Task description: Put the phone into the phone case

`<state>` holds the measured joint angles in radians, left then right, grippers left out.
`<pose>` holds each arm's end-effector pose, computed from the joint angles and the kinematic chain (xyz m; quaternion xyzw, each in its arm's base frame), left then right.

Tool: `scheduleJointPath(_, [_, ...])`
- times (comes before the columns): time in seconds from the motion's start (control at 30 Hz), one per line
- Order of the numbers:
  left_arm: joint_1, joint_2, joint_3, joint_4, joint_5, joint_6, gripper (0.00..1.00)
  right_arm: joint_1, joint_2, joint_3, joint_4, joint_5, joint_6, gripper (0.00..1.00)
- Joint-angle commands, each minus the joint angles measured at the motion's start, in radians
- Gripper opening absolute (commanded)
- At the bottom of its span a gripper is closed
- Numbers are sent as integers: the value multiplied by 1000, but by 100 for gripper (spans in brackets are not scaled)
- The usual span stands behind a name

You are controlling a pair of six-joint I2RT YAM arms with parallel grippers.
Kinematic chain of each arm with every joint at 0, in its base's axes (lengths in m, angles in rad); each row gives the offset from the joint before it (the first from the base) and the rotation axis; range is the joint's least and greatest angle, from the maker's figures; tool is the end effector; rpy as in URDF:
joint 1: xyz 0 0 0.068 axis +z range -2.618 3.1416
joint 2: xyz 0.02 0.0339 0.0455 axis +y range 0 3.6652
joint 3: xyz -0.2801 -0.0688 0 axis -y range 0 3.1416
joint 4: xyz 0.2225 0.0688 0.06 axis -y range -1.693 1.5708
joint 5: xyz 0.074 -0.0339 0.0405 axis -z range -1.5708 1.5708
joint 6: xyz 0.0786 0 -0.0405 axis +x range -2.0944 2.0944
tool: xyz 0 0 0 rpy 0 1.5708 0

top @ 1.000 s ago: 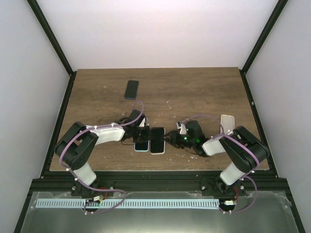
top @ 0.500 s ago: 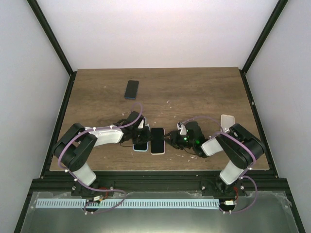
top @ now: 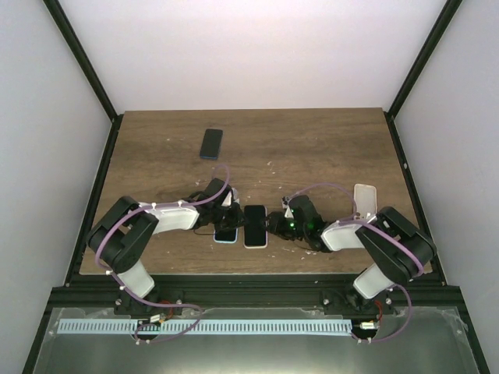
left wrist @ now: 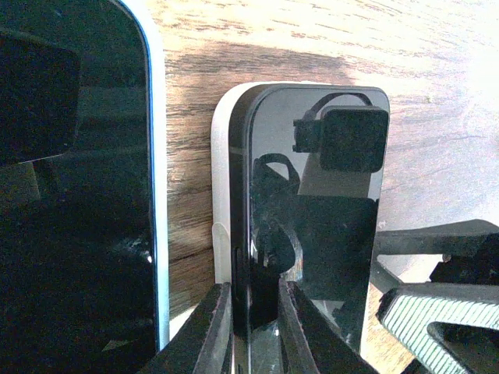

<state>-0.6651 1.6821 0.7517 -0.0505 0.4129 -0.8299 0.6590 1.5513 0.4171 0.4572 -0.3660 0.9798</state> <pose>0.2271 -0.2182 0.1280 -0.0177 0.9382 -0.3373 0.0753 0.2025 0.1924 0.1250 0.0640 0.8879 0.4226 0.1702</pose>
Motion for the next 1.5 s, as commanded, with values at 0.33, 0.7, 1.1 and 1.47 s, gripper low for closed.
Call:
scheduleJointPath(0.33, [-16, 104, -55, -121, 6, 3, 17, 38, 72, -46, 188, -75, 97, 50])
scheduleJointPath(0.7, [-15, 12, -98, -9, 132, -45, 17, 36, 104, 13, 294, -142, 58, 28])
scheduleJointPath(1.1, [-12, -266, 10, -138, 126, -11, 42, 21, -75, -21, 330, -250, 29, 1])
scheduleJointPath(1.47, [85, -703, 84, -332, 89, -6, 80, 13, -455, 4, 229, -267, 118, 1])
